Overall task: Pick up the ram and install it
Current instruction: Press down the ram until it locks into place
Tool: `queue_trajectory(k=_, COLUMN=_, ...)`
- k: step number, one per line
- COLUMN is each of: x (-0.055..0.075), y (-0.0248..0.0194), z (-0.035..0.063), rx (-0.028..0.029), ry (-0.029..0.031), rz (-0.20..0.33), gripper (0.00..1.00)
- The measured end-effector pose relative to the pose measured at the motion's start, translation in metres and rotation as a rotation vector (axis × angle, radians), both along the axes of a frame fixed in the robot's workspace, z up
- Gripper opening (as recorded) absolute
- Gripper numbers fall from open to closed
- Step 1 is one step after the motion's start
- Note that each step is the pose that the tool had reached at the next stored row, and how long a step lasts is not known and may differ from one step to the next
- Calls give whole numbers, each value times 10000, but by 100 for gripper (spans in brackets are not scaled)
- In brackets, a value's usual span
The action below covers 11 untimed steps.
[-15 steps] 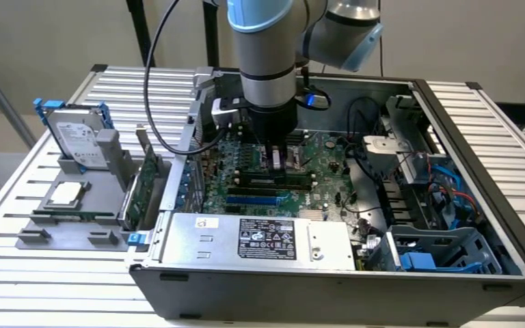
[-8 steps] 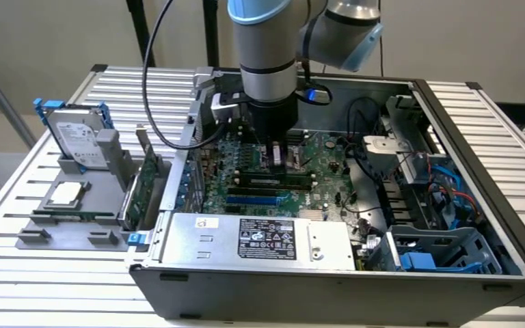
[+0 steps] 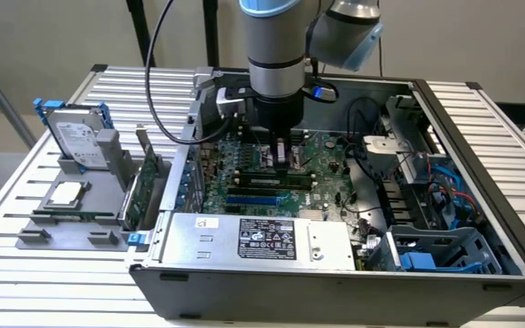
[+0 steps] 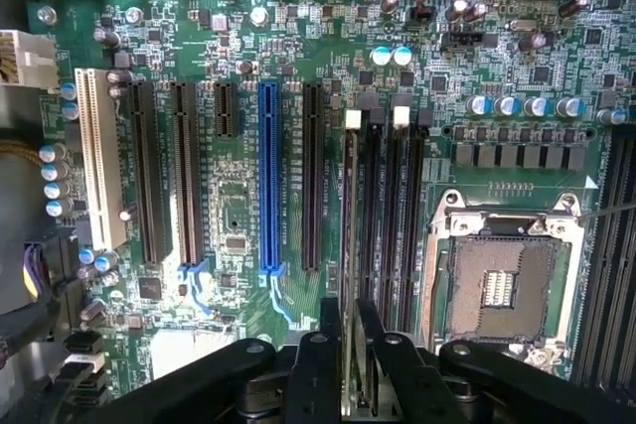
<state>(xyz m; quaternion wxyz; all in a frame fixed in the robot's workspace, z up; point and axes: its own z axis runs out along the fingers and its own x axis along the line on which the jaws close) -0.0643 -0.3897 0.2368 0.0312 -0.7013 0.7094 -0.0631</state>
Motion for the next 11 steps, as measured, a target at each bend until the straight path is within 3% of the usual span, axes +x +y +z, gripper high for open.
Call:
queue_trajectory(k=5, x=42, y=0, z=37, rx=1, ry=344, rz=1, gripper=0)
queue_trajectory(k=11, x=43, y=0, z=67, rx=10, ry=620, rz=2, gripper=0)
